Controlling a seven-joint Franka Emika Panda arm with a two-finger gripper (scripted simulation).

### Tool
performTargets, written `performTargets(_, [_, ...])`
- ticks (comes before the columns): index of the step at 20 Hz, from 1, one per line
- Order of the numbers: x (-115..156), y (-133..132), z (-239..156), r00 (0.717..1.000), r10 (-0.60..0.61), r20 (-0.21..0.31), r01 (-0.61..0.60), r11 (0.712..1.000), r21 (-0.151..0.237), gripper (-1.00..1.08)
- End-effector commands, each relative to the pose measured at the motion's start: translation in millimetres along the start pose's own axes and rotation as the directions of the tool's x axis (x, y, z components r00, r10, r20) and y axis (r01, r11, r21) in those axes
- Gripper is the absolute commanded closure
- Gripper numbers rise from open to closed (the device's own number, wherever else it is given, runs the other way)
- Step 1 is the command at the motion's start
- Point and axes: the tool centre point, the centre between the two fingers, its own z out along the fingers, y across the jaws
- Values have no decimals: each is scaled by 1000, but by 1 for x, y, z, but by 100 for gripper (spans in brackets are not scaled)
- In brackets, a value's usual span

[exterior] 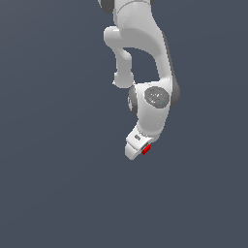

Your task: Pick up the red cube and move it to a goal position.

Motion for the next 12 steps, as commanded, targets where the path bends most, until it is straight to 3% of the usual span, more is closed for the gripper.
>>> performTargets(1, [8,5,-6,1000,0,0,0,1000,0,108])
performTargets(12, [22,14,-15,1000,0,1,0,1000,0,108])
